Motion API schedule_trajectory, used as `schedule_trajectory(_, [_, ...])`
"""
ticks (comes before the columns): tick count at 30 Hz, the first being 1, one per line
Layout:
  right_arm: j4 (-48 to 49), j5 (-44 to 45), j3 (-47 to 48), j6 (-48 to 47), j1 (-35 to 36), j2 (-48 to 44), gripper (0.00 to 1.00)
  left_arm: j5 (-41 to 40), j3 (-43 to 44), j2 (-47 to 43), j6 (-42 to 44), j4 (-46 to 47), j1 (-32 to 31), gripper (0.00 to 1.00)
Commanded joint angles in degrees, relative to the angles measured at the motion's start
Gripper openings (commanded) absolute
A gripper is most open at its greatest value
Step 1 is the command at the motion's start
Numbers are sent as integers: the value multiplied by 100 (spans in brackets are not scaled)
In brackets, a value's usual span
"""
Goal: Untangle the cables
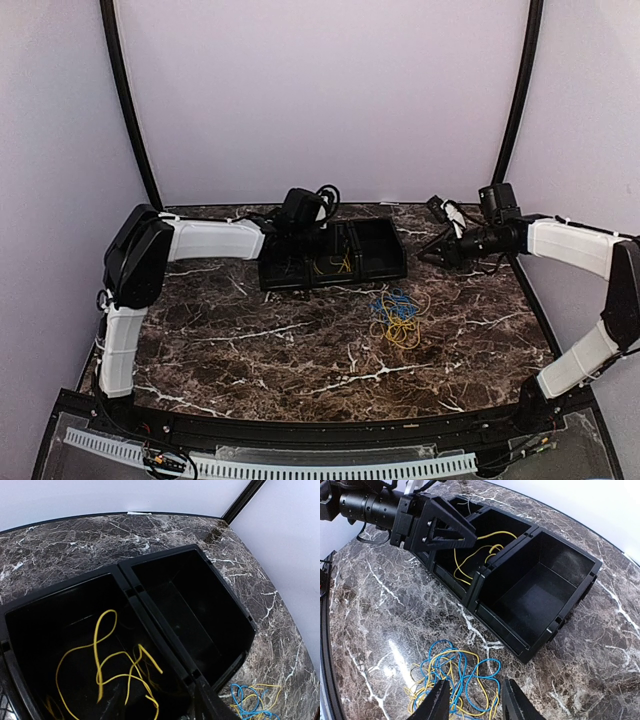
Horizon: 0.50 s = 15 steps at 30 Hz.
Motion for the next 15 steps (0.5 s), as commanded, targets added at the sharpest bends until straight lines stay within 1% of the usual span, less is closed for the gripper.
schedule_trajectory(1, [-420,-402,1073,124,-47,-69,39,11,-47,-978,-11,-678,-88,55])
schedule_trajectory(3, [-724,-497,1625,203,-48,-10,39,-78,-192,-1293,-35,-901,-104,66])
schedule_trajectory(4, [-849,-540,1836,239,-51,4,39,-198,-256,-1416,-43,-1030,-113,76])
schedule_trajectory(5, [-895,-556,1975,341,-55,-2,39,-417,-385,-1666,-115,-1104,-116,87])
schedule_trajectory(6, [-900,-570,2043,394,-51,-21,39,-557,-419,-1896,-219,-1403,-114,96])
schedule_trajectory(7, [-896,-575,2045,403,-53,-72,39,-779,-433,-2012,-396,-1603,-112,97])
schedule_trajectory(8, [-852,-579,1971,394,-48,-126,39,-791,-434,-2228,-399,-1880,-100,98])
schedule_trajectory(11, [-675,-404,1560,346,-55,-362,40,-805,-427,-2644,-286,-2317,-88,99])
schedule_trajectory(14, [-635,-258,1194,275,-54,-462,40,-755,-592,-3306,-299,-2090,-81,99])
schedule_trajectory(15, [-648,-237,1136,238,-55,-471,40,-607,-641,-3472,-351,-1749,-79,99])
